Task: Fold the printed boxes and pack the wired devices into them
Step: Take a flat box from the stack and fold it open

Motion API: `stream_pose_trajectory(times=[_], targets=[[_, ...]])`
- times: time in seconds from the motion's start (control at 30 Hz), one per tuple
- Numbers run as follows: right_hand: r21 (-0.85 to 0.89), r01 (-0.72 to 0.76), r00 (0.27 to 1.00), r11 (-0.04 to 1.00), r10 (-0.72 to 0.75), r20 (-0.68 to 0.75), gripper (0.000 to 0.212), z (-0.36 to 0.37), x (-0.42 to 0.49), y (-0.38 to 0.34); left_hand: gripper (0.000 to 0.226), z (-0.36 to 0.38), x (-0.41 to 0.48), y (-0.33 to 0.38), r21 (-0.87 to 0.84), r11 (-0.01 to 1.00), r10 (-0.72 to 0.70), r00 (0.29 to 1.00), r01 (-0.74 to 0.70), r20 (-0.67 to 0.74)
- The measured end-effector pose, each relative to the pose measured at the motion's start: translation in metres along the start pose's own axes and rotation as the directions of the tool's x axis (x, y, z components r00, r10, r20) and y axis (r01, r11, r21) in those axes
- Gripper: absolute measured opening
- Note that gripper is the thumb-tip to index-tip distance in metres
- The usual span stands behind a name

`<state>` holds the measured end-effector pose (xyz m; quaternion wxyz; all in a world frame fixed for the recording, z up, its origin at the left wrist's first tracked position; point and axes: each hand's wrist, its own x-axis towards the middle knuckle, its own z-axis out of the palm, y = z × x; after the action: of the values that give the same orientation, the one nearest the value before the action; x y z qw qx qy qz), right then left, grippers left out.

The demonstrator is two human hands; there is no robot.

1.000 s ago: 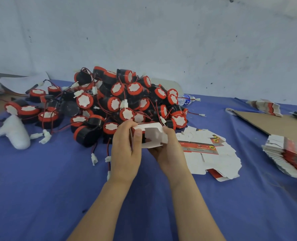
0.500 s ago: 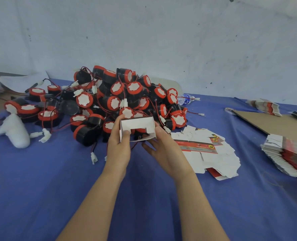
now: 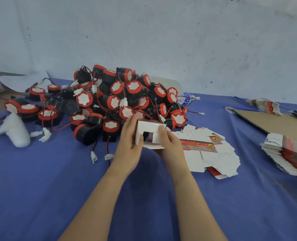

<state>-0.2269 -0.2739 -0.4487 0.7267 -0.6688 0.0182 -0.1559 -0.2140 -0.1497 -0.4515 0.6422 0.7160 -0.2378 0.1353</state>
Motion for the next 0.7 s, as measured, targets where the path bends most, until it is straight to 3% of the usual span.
stream_pose_trajectory(times=[0.07, 0.13, 0.23, 0.33, 0.43, 0.6, 0.7], targets=[[-0.039, 0.003, 1.0, 0.999, -0.004, -0.011, 0.027, -0.002, 0.0, 0.0, 0.061, 0.003, 0.0, 0.002, 0.034, 0.999, 0.012, 1.0, -0.012, 0.002], [-0.055, -0.004, 0.996, 0.998, 0.009, 0.084, 0.022, -0.005, 0.0, -0.001, 0.062, 0.0, 0.0, 0.001, -0.008, 1.0, -0.017, 0.999, 0.017, -0.05], [-0.072, -0.046, 0.976, 0.996, 0.06, 0.21, 0.019, -0.005, -0.001, -0.002, 0.059, -0.004, 0.003, 0.002, -0.111, 0.983, -0.155, 0.986, 0.147, -0.067], [-0.133, 0.0, 0.999, 0.991, 0.007, 0.054, 0.011, -0.005, -0.001, -0.003, 0.044, -0.001, 0.006, 0.01, -0.202, 0.959, -0.194, 0.98, 0.199, 0.046], [-0.148, -0.01, 0.999, 0.989, 0.005, -0.034, 0.015, -0.009, 0.001, -0.004, 0.057, -0.003, 0.005, 0.01, -0.227, 0.943, -0.213, 0.967, 0.242, 0.142], [-0.066, -0.051, 0.999, 0.997, 0.05, -0.011, 0.016, -0.011, 0.0, -0.003, 0.038, -0.006, 0.0, 0.0, -0.077, 0.99, -0.119, 0.992, 0.122, 0.046], [-0.013, -0.044, 0.997, 0.999, 0.044, 0.066, 0.02, -0.008, -0.001, -0.004, 0.034, -0.003, 0.001, -0.006, -0.035, 0.991, -0.134, 0.99, 0.132, -0.05]])
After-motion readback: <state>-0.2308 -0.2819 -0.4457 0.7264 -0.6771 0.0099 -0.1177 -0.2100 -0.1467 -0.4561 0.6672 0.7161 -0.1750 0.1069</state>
